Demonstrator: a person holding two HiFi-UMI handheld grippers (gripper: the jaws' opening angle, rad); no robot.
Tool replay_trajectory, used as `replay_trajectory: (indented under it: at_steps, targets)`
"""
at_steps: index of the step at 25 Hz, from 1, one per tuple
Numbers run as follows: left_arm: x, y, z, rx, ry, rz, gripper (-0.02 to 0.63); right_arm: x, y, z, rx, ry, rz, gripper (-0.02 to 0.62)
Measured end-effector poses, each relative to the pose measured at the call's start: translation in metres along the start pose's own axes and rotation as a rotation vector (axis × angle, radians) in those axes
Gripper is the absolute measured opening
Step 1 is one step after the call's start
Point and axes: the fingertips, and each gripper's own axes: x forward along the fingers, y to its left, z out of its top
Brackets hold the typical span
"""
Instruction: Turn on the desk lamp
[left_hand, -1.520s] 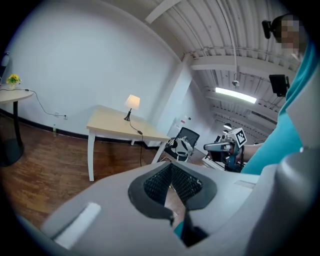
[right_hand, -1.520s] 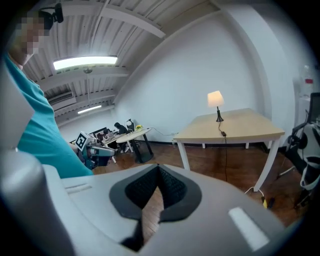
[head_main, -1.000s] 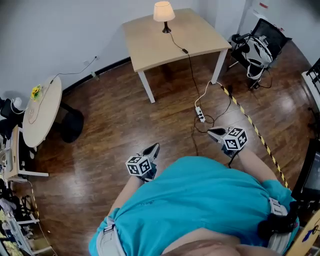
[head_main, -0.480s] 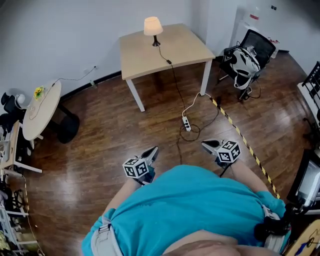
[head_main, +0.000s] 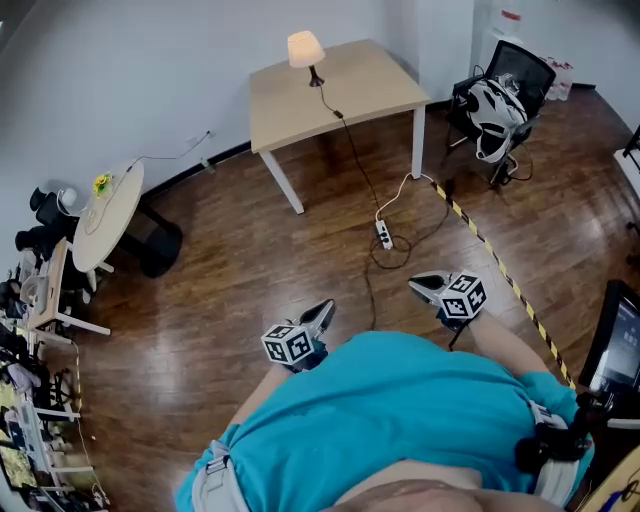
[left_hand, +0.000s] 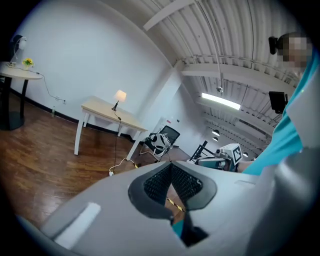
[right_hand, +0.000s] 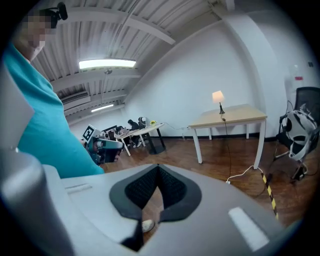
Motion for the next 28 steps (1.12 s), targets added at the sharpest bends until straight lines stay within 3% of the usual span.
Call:
replay_trajectory:
  at_steps: [4, 9, 22, 28]
  targets:
    - [-0.041, 0.016, 0.020, -0.009, -0.027, 0.017, 0.001, 0.025, 0.030, 0.029, -0.014, -0.016, 0.010, 0.000]
    - [-0.079, 0.019, 0.031, -0.027, -0.069, 0.020, 0.002, 0.038, 0.057, 0.027, -0.049, 0.041, 0.000, 0.000]
    - [-0.115, 0.046, 0.044, -0.051, -0.094, 0.015, 0.001, 0.076, 0.080, 0.025, -0.071, 0.094, 0.003, 0.000]
    - [-0.104, 0.049, 0.044, -0.049, -0.071, 0.007, 0.002, 0.069, 0.071, 0.028, -0.056, 0.089, -0.009, 0.000]
